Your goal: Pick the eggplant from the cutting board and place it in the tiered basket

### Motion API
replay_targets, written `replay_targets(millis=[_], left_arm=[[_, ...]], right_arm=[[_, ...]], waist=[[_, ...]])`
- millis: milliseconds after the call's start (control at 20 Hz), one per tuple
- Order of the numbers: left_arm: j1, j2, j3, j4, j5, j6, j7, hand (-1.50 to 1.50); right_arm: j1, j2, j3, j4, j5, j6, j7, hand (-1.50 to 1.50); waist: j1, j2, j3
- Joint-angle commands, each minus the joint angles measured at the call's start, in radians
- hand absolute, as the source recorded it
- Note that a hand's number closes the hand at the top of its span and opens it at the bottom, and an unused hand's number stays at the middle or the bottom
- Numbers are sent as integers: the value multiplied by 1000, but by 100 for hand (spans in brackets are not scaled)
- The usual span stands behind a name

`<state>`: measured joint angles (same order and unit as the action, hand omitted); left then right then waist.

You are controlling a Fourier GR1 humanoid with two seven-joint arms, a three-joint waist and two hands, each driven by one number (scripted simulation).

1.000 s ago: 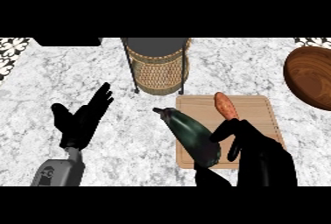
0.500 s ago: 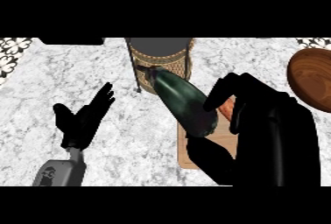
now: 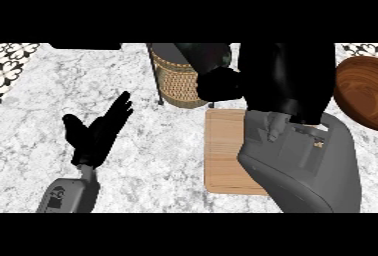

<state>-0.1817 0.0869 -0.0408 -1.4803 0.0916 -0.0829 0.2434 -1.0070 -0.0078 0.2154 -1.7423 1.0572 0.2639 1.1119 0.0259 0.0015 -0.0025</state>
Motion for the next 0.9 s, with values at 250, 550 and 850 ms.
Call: replay_targets(millis=[250,550,850], left_arm=[[10,11,-16,-47,6,-27,25,0],[-34,-14,-9,-26,13,-8,48,0],[33,-31,-51,-25,-34,-4,-17,0]], right_arm=[[-260,8,-180,504,-12,-217,26,150],[-307,8,-265,796,-38,-435,-191,150],[-356,8,-295,1048,-113,-636,-269,150]], waist=[[30,7,1],[19,11,2],[41,16,1]])
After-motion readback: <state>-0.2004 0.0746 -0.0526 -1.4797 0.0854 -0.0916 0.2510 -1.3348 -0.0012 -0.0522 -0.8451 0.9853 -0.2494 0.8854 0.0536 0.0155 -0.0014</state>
